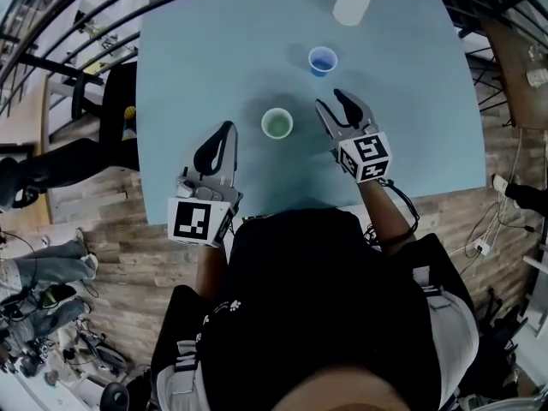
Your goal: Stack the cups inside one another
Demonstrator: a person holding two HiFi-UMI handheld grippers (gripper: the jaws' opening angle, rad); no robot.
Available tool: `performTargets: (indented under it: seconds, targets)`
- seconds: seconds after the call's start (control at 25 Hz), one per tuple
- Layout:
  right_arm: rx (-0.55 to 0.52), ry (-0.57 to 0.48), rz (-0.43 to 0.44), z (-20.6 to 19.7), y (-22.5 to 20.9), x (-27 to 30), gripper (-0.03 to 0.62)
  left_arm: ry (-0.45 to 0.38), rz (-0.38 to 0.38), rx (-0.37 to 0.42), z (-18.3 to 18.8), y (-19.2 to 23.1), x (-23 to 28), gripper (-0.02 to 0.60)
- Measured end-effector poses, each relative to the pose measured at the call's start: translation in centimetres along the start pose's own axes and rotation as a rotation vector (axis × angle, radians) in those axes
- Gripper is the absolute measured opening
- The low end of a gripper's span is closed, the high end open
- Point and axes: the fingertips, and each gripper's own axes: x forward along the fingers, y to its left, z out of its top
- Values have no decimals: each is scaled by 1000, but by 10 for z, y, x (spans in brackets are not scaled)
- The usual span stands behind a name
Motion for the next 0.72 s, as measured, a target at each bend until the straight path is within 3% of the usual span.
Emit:
performTargets:
  seconds: [0.72]
  targets:
    - [-14, 57, -37, -7, -59, 51, 282, 49, 70, -11, -7, 8, 5, -12]
